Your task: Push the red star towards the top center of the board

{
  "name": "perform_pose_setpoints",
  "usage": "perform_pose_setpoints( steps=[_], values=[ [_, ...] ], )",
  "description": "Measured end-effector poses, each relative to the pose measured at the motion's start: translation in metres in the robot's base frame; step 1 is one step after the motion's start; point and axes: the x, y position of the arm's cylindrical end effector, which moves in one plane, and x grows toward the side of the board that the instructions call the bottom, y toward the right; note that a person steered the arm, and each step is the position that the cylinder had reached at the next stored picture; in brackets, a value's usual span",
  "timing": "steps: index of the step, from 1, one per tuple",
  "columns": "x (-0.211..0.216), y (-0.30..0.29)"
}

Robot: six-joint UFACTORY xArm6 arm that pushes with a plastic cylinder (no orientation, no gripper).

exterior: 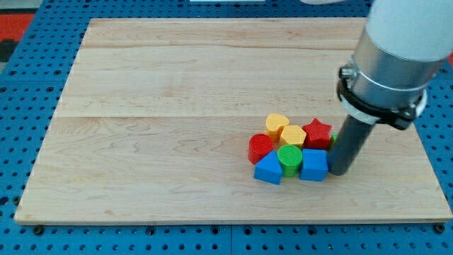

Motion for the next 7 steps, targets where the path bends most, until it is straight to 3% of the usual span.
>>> perform_pose_setpoints(
  steps=[1, 2, 4, 5, 6, 7],
  values=[
    [-0.011, -0.004],
    [-0.011, 0.035],
    [-0.062, -0.028],
    [-0.045, -0.024],
    [-0.045, -0.059],
    [-0.074, -0.083]
  ],
)
